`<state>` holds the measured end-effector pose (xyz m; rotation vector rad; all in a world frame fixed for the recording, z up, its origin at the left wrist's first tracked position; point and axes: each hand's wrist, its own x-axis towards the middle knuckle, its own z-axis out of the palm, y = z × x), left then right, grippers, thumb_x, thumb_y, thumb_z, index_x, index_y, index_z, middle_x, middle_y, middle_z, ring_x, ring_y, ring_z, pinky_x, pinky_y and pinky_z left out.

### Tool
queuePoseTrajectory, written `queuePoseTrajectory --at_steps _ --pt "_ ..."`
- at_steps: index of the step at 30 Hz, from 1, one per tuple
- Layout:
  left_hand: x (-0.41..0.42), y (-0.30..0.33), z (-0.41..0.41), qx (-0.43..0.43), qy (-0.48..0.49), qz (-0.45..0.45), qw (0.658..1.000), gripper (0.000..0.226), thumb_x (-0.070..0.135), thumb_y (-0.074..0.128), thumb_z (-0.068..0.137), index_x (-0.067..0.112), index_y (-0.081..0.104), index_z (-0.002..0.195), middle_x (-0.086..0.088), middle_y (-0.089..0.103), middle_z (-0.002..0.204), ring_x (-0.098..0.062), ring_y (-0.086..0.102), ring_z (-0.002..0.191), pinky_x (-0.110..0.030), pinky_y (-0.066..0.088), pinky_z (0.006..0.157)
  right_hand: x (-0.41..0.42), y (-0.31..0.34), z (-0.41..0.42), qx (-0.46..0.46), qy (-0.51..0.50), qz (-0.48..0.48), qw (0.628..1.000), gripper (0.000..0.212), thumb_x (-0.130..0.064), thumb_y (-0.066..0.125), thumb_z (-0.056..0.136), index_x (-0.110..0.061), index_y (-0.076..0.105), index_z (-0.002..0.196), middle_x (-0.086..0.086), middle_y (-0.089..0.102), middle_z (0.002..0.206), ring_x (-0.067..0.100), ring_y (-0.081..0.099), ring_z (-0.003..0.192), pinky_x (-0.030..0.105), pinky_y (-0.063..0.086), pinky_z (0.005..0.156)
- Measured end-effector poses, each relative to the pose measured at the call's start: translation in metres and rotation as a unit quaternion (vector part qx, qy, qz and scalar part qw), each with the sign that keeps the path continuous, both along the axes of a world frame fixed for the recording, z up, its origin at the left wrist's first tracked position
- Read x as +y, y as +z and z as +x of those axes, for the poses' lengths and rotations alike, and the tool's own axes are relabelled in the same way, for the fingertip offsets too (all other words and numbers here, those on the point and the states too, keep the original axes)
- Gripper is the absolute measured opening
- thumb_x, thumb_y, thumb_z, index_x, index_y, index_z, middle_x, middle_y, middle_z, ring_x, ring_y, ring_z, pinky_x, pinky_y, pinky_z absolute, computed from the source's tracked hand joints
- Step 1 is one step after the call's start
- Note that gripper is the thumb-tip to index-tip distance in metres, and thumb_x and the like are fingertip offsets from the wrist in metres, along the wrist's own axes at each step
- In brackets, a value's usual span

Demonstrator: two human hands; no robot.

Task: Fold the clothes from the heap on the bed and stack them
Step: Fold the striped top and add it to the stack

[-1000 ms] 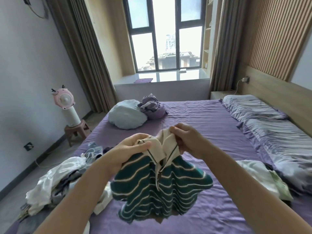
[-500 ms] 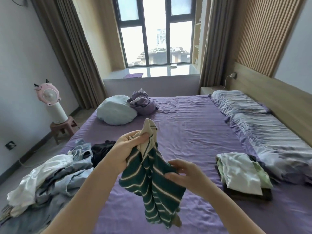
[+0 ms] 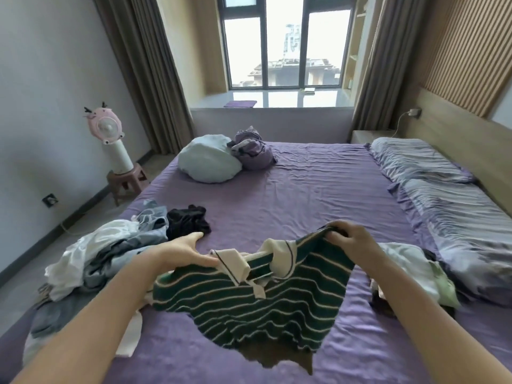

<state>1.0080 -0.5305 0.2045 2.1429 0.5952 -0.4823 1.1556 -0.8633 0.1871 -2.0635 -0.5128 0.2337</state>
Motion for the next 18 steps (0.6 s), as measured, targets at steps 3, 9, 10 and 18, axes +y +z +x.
queuePoseTrajectory --at_steps 3,9,10,18 --pt "0.008 -0.013 -0.012 0.048 -0.072 0.001 0.996 0.033 0.028 0.079 0.075 0.014 0.069 0.104 0.001 0.071 0.093 -0.014 0.067 0.085 -0.019 0.05 0.07 -0.007 -0.01 0.003 0.015 0.004 0.007 1.0 0.012 -0.007 0.06 0.09 -0.017 0.066 0.091 0.004 0.066 0.081 0.019 0.06 0.075 0.027 0.046 0.066" --pt "0.0 -0.042 -0.028 -0.078 0.035 -0.035 0.996 0.013 0.011 0.059 0.093 0.011 0.071 0.088 0.007 0.066 0.065 -0.001 0.059 0.059 -0.011 0.043 0.053 -0.02 -0.026 0.004 0.024 0.02 -0.029 0.999 0.006 -0.019 0.064 0.089 -0.016 0.069 0.088 0.005 0.068 0.077 0.016 0.063 0.068 0.019 0.045 0.055" --pt "-0.004 -0.045 -0.031 -0.113 0.068 -0.095 0.987 0.013 0.012 0.057 0.095 0.008 0.07 0.094 0.004 0.069 0.069 -0.002 0.063 0.062 -0.011 0.045 0.053 -0.023 -0.027 0.005 0.022 0.016 -0.03 0.999 0.008 -0.022 0.064 0.089 -0.016 0.068 0.086 0.004 0.068 0.075 0.015 0.062 0.065 0.017 0.045 0.052" --pt "-0.038 -0.033 -0.016 -0.224 0.072 -0.102 0.966 0.007 0.013 0.066 0.088 0.009 0.072 0.089 -0.002 0.071 0.077 -0.011 0.066 0.073 -0.018 0.052 0.062 -0.035 -0.03 0.016 -0.026 0.009 -0.094 0.995 0.012 -0.027 0.063 0.09 -0.016 0.061 0.084 0.0 0.062 0.071 0.017 0.059 0.065 0.026 0.04 0.056"
